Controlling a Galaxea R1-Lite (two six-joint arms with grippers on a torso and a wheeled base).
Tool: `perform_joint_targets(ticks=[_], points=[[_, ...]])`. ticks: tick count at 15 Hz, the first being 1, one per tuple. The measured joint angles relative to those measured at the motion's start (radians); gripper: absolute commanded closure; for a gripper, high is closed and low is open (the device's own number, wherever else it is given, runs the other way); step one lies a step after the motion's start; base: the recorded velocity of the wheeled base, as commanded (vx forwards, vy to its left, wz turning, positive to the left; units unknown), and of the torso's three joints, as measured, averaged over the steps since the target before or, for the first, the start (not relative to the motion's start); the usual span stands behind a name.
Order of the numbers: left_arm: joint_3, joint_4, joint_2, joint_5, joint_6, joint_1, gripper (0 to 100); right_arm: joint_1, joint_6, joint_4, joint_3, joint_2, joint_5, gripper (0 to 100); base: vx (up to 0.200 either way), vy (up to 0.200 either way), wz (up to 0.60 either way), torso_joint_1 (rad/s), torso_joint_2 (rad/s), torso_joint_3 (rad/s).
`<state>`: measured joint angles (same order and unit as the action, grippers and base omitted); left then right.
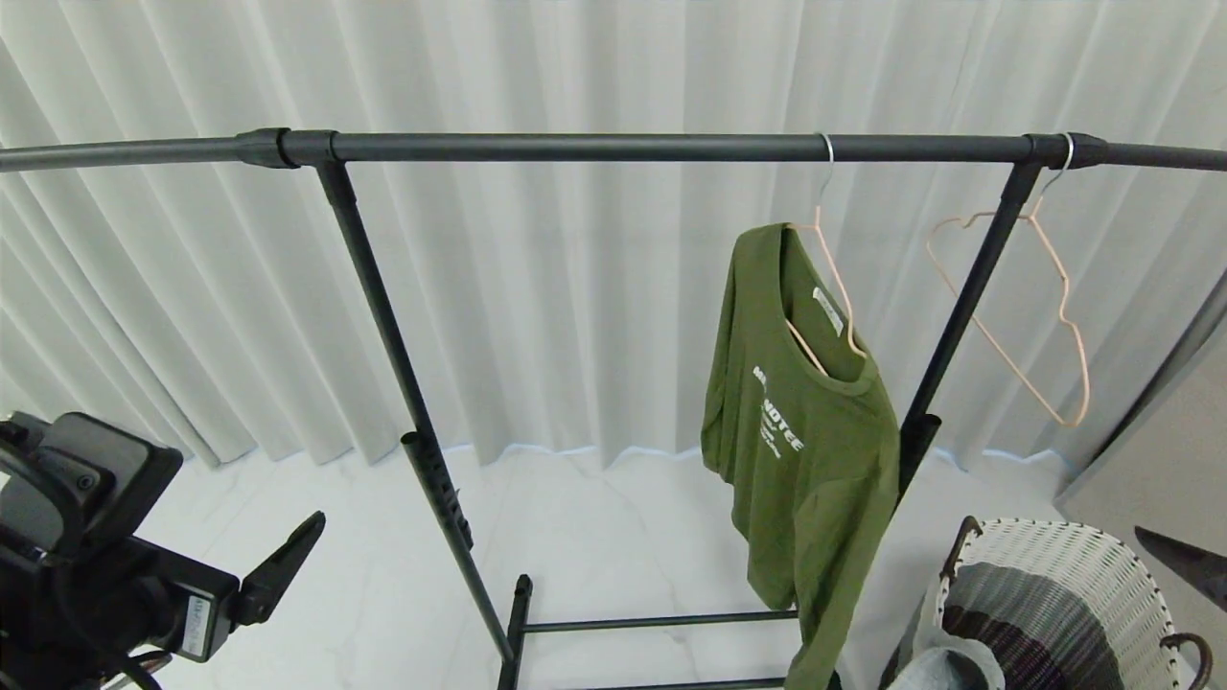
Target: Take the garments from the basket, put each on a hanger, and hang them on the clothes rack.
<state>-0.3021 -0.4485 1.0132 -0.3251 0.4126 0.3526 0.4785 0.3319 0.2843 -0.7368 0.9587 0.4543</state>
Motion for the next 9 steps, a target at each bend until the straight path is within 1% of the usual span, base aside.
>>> perform_joint_targets(ticks=[2, 4, 6, 9], points=[[0.022, 0.0, -0.025, 0.0, 0.0, -0.001, 0, -0.046, 0.023, 0.0, 0.049, -0.054, 0.0, 0, -0.2, 0.0, 0.0, 0.005, 0.0, 0.005], [0.057, 0.001, -0.056, -0.001, -0.002, -0.004, 0, -0.111, 0.041, 0.0, 0.11, -0.119, -0.001, 0, -0.2, 0.0, 0.0, 0.002, 0.0, -0.002], [0.087, 0.001, -0.083, -0.001, -0.001, -0.039, 0, -0.156, 0.048, -0.001, 0.155, -0.169, -0.001, 0, -0.2, 0.0, 0.0, 0.005, 0.0, 0.005], [0.121, 0.001, -0.111, 0.002, -0.012, -0.111, 0, -0.2, 0.047, -0.027, 0.194, -0.206, -0.001, 0, 0.0, 0.0, 0.0, 0.0, 0.0, 0.0]])
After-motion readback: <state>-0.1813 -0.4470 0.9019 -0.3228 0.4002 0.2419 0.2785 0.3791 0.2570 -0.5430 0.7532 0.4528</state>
